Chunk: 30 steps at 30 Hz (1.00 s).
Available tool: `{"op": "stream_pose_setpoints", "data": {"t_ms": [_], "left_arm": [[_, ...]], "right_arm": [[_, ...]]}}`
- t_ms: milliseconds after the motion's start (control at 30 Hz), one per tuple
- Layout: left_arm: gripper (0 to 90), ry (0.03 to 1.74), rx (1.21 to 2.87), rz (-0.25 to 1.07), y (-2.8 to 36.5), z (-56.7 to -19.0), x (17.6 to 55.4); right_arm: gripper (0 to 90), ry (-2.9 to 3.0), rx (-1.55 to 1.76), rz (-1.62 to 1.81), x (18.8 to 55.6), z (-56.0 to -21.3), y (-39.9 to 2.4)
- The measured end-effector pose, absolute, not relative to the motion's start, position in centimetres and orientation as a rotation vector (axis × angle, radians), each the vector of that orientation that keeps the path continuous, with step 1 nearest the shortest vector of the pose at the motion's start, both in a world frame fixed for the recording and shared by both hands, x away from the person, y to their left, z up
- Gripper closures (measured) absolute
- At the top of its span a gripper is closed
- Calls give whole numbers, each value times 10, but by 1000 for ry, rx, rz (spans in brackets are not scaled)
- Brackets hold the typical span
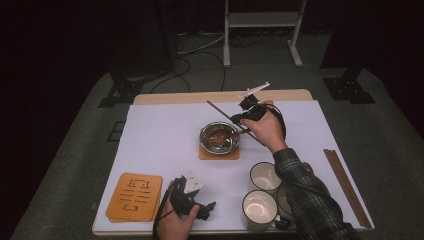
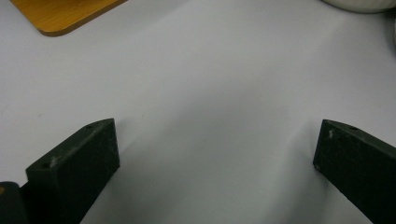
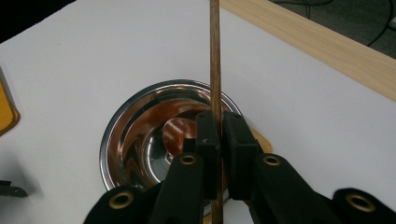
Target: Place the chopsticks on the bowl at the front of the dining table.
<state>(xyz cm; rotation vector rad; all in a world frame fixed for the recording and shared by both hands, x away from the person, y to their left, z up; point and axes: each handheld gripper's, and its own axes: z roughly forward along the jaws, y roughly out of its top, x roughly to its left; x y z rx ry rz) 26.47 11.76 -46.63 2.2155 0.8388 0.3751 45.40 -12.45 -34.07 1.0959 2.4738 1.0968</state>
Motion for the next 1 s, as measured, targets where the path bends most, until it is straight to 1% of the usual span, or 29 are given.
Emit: {"op": "stream_pose_setpoints", "data": {"t_ms": [1000], "left_arm": [[0,837,2218,375,118,-466,265]], "right_arm": [[848,2507,1125,1053,463,-371,-113]]}}
